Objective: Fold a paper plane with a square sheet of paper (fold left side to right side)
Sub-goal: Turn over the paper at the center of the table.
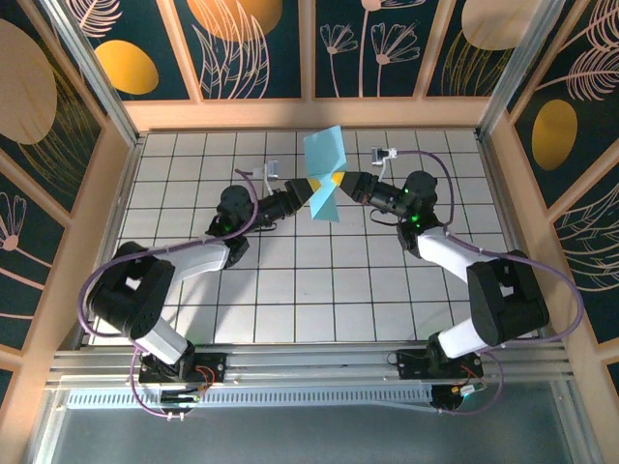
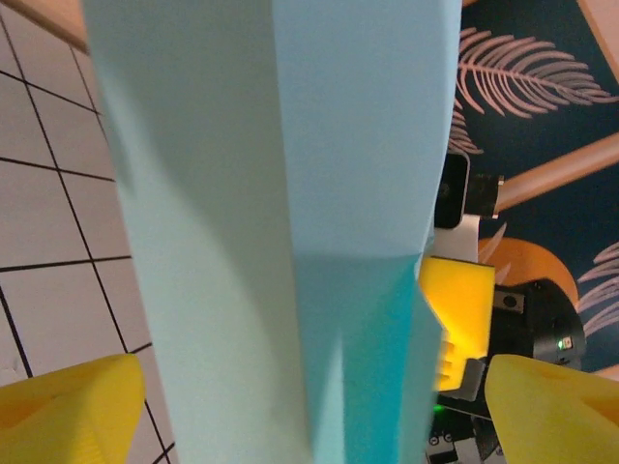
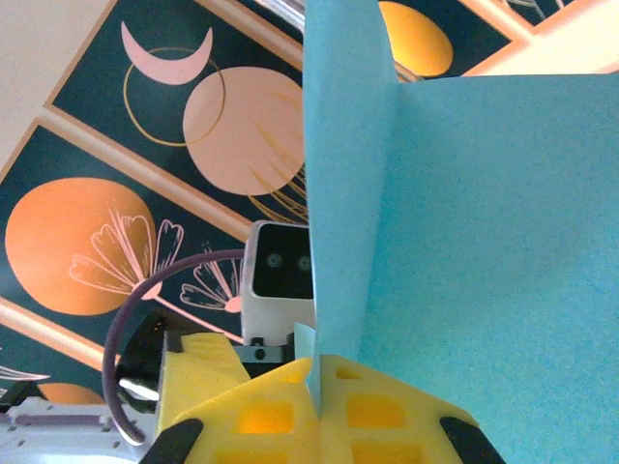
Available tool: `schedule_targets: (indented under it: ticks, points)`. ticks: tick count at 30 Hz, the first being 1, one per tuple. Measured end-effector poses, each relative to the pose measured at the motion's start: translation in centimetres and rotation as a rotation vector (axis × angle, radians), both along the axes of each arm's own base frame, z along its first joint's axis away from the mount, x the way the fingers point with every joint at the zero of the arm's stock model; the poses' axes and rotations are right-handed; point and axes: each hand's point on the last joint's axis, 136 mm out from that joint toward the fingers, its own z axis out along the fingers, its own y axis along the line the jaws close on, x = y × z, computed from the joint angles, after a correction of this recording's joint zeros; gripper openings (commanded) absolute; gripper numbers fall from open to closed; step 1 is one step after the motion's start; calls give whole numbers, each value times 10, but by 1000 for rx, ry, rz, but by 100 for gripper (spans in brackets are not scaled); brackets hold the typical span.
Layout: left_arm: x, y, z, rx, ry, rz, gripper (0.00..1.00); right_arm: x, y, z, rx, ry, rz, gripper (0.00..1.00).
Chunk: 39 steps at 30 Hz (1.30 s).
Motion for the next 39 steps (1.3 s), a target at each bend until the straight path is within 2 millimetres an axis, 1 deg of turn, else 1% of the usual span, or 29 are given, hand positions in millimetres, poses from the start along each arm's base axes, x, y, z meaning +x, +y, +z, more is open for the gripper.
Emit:
schedule_targets:
  ticks: [2,4,7,9,12,15,19,23,26,28,31,35,37,39]
  points:
    - [-2,-3,-4,-11,16,-22,82,0,3,-4,2,20,11,0]
    - [-4,-4,-2,-22,18,-37,75,1,4,-7,0,32,13,0]
    - [-6,-5,5,-40,5,-57,57,2,4,-11,-2,40,14,0]
    - [-7,-6,8,-46,-2,-62,45,3,4,-13,-4,45,13,6]
    - [-7,-6,9,-48,-4,-64,29,3,5,-14,-6,47,13,15]
    - [-7,-6,8,-43,-5,-63,17,4,5,-15,-9,47,11,25]
    - [-6,-6,4,-27,-1,-56,6,5,4,-20,-33,53,-4,36]
    - [-4,-6,-4,24,9,-48,1,7,-3,-26,-100,41,-56,46]
    - [-3,-4,-7,90,8,-30,0,12,-12,-29,-183,19,-129,49]
    - [-1,-2,-6,140,-3,-14,0,18,-22,-30,-257,2,-204,52]
    - [6,4,-6,275,-20,35,0,28,-42,-34,-383,-20,-334,60]
    - [14,14,-13,506,-28,110,0,34,-78,-50,-571,-24,-508,70]
    - [12,18,-19,639,-23,137,0,37,-94,-59,-654,-18,-577,75]
    - [7,22,-26,792,-13,160,0,39,-111,-66,-728,-10,-640,78]
